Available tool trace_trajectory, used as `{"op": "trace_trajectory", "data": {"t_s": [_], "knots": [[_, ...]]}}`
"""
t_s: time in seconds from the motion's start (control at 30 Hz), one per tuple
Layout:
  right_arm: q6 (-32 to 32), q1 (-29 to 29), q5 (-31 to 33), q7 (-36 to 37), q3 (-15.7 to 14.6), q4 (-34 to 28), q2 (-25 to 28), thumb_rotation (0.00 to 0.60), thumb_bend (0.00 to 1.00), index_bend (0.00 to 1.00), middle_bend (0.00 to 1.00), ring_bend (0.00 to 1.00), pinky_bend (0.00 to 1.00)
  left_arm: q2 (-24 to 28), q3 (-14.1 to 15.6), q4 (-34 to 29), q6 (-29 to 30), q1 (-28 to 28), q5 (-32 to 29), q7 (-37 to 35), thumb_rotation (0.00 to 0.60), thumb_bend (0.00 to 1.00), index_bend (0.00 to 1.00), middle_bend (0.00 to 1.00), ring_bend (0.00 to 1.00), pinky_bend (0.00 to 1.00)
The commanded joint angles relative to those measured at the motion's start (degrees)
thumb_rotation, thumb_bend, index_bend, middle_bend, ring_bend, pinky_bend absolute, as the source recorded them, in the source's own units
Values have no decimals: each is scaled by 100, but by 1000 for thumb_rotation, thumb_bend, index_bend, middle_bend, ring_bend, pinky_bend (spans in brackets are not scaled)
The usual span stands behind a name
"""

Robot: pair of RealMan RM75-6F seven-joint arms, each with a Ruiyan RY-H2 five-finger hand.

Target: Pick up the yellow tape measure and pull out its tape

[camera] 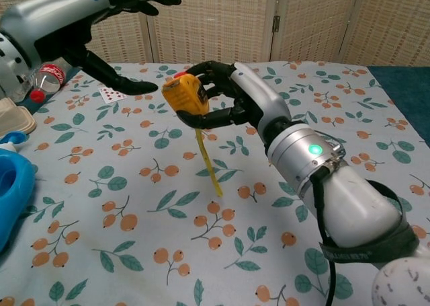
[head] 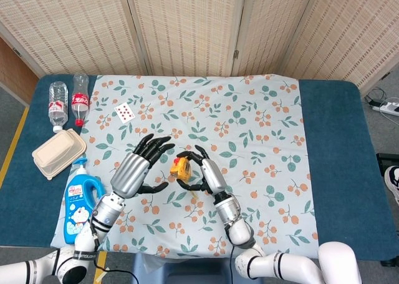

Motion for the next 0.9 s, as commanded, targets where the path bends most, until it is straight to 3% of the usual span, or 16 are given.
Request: {"op": "trace_trajectory", "data": {"t_s": [0.03,0.8,0.9], "knots": [[39,33,-16,-62,26,77,-99,600,349,598,492,333,26,-148,7,58,-89,-128,-113,164,600,239,157,122,123,0],[114,-32,-124,-280,-68,110,-209,600,349,598,487,332,26,-434,51,472,20,-352,-481,255,600,241,165,122,124,0],[114,-44,-124,-300,-71,82,-197,600,349,597,487,332,26,-420,79,485,5,-360,-487,241,600,279,171,122,124,0]]}}
